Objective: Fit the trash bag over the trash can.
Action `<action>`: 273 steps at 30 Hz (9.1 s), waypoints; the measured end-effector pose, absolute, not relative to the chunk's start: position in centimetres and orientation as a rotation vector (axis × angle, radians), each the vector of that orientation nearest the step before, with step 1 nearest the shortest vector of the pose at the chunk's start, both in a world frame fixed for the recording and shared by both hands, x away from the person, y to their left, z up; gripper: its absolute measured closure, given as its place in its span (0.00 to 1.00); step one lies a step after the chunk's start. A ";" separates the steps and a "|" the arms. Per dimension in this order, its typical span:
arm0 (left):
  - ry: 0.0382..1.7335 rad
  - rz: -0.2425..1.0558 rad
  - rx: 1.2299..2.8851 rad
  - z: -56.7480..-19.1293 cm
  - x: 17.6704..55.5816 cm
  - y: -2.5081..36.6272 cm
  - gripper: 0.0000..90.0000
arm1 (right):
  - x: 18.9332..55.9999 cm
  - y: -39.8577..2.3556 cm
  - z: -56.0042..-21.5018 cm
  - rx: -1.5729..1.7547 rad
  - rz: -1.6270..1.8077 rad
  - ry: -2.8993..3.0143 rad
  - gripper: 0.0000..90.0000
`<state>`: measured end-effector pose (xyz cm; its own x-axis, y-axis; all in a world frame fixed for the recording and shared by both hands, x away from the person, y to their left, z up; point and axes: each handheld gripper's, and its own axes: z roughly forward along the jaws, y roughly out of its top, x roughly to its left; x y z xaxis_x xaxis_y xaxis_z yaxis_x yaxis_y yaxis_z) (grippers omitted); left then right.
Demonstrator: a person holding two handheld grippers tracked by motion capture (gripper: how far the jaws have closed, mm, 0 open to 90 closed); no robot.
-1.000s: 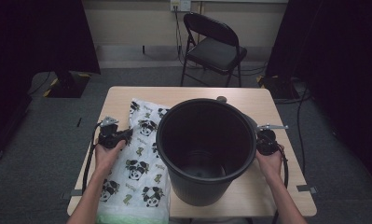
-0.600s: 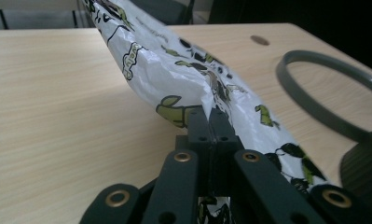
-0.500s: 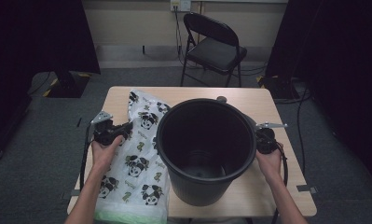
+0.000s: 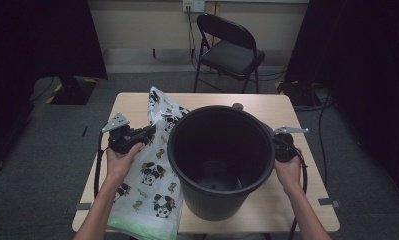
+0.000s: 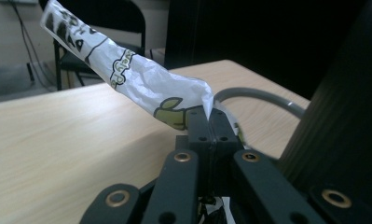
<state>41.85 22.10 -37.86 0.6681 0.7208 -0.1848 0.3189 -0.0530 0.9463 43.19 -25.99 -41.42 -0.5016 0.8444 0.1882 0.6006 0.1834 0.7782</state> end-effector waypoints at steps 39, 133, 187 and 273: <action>0.528 0.383 1.558 -27.4 39.7 15.2 1.00 | 44.8 -24.5 -29.1 1.182 1.399 2.058 0.47; 0.227 0.175 1.901 -24.9 37.4 11.0 0.78 | 35.9 -17.4 -22.1 0.541 1.664 2.376 0.50; 0.360 0.316 1.736 -23.8 38.1 13.9 1.00 | 37.4 -15.9 -20.9 0.584 1.618 2.296 0.34; 0.407 0.406 1.565 -22.9 36.3 15.2 0.44 | 37.4 -13.9 -21.4 0.443 1.616 2.397 1.00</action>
<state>36.33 15.17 -22.91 0.8695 0.4938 0.0073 0.0090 -0.0306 0.9995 37.35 -13.88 -21.40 -0.9312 0.3643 -0.0108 0.1267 0.3511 0.9277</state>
